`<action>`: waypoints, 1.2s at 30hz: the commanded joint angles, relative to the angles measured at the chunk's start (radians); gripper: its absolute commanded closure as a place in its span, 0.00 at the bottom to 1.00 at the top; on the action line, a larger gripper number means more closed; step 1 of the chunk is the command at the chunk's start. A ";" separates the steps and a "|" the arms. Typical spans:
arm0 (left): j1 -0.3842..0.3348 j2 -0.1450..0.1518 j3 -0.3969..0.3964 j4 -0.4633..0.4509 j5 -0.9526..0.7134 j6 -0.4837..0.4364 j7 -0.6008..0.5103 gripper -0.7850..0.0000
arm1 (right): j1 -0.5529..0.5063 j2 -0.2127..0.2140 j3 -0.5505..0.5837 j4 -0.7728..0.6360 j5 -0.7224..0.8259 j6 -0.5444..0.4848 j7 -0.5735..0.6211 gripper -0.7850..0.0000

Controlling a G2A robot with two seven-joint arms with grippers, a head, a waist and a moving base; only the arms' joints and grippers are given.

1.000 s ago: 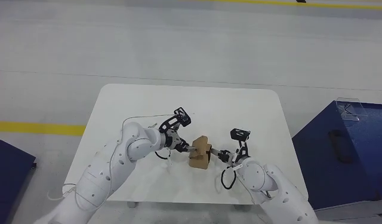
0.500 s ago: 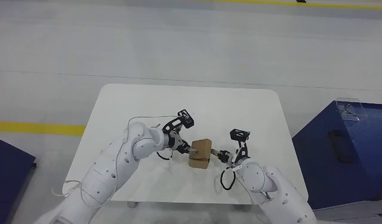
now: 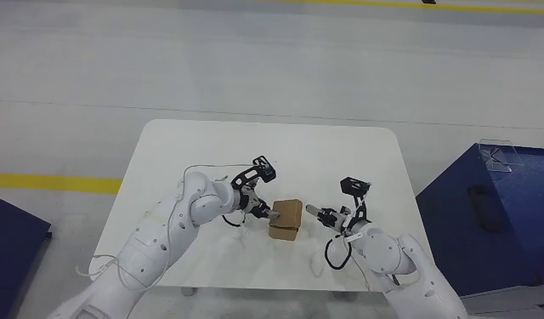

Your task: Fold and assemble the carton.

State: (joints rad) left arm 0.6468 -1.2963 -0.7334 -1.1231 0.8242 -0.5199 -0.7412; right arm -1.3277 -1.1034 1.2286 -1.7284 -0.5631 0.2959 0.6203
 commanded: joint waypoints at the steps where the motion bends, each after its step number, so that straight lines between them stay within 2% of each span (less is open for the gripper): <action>1: 0.000 0.000 -0.002 0.003 0.000 -0.006 0.001 0.00 | 0.003 -0.002 -0.009 0.006 -0.005 0.002 -0.001 0.00; 13: 0.003 -0.001 -0.015 0.015 -0.009 -0.025 -0.002 0.00 | 0.026 -0.014 -0.044 0.027 -0.020 0.013 0.001 0.00; 20: 0.005 -0.003 -0.018 0.020 -0.004 -0.023 -0.004 0.00 | 0.022 -0.014 0.009 0.028 0.018 0.039 -0.028 0.00; 25: 0.006 -0.005 -0.016 0.024 0.002 -0.021 -0.005 0.00 | 0.001 -0.012 0.026 0.003 0.039 0.008 0.005 0.00; 36: 0.009 -0.007 -0.023 0.023 0.004 -0.028 -0.004 0.00 | 0.004 -0.016 -0.014 0.016 -0.025 -0.008 0.005 0.00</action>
State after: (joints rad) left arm 0.6547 -1.3031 -0.7549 -1.0993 0.8281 -0.5484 -0.7457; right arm -1.3264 -1.1190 1.2166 -1.7151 -0.5868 0.2869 0.6252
